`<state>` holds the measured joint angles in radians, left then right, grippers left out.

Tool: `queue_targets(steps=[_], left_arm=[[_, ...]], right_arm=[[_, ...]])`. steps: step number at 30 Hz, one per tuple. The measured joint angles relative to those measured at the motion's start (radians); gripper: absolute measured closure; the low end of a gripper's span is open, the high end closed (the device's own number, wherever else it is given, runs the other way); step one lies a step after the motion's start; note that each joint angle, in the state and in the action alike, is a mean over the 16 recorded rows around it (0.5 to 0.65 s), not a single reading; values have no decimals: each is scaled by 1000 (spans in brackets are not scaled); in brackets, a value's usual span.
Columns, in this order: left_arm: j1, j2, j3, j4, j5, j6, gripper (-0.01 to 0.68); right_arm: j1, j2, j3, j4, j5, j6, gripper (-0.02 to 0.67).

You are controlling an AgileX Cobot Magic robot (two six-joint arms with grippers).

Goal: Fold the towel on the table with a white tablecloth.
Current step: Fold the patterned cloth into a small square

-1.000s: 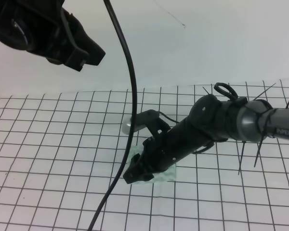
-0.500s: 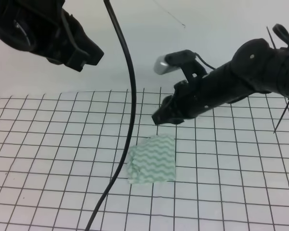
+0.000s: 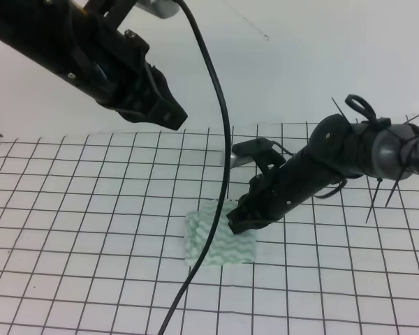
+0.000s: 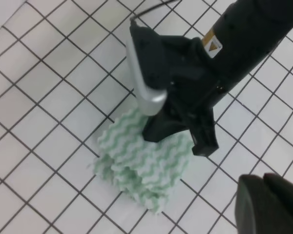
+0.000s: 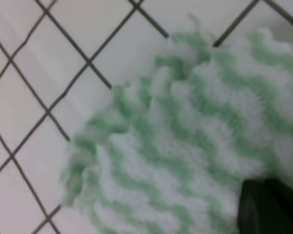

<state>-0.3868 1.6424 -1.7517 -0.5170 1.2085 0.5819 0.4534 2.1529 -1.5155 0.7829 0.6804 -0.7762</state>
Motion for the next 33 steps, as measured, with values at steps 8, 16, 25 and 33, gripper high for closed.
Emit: queue_targets(steps=[8,16,25,33], left_arm=[[0,95,0,-36,-12,30,673],[1,262,0,-77,-22,77,673],[2,469,0,-123,-44,137,673],[2,588,0,-123,-69,153,672]], right_arm=[[-1,-52,0,-60,30,28,650],[-1,-87,17,-144,73,141,650],[-1,-47,45,-137,85,195,650],[-1,-12,52,-121,92,199,651]])
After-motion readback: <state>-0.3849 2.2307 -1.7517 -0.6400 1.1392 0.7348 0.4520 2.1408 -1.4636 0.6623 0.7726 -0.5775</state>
